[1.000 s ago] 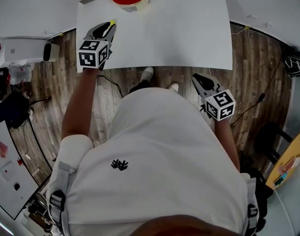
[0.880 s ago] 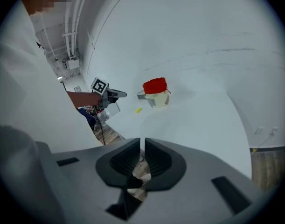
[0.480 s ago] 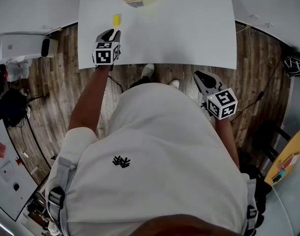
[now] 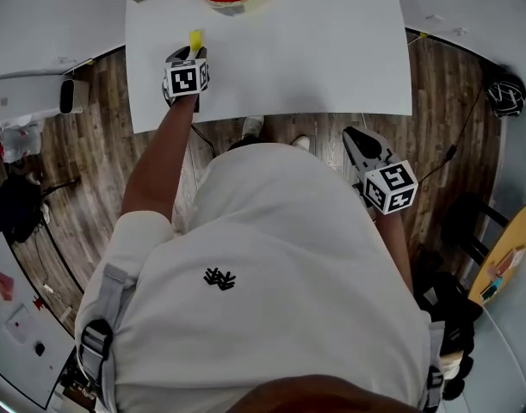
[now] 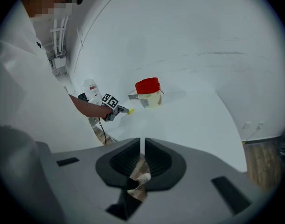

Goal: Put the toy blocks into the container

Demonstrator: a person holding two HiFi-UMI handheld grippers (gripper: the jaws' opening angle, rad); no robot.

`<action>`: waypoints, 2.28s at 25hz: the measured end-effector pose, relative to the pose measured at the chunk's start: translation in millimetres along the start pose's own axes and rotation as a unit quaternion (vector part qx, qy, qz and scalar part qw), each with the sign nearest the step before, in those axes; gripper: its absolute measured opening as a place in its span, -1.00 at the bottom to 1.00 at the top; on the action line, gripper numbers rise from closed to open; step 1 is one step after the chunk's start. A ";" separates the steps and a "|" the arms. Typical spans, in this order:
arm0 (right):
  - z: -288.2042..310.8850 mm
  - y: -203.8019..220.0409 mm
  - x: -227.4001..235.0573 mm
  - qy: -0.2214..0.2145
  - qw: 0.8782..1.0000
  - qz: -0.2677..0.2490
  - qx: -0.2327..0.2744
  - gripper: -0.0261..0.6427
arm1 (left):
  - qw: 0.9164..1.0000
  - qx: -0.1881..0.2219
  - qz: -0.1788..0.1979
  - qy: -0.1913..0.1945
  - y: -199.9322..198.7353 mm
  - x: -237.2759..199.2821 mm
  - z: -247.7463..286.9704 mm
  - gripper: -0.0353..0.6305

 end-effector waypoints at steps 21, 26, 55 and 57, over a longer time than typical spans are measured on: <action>-1.2 -5.8 -9.5 0.050 0.999 0.012 -0.003 -0.83 | 0.999 -0.028 -0.036 -0.005 -1.0 -16.1 30.7 -0.49; 2.7 -9.5 -7.8 0.045 0.999 0.007 -0.003 -0.83 | 0.999 -0.012 -0.026 0.023 -10.3 -14.2 21.5 -0.50; 13.8 -6.1 -9.5 0.077 0.996 0.028 0.030 -0.83 | 0.958 0.133 0.146 0.206 -231.2 22.5 16.8 -0.50; 11.7 -5.1 -10.8 0.085 0.995 0.031 0.032 -0.83 | 0.955 0.130 0.163 0.213 -243.3 24.6 29.6 -0.50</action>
Point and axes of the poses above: the fingertips, and each gripper's own axes: z forward along the fingers, x to its right, y out of its underside, the point moved 7 cm from there along -z, backward along the fingers, and after that the axes turned 13 degrees about x, right-handed, at the moved point
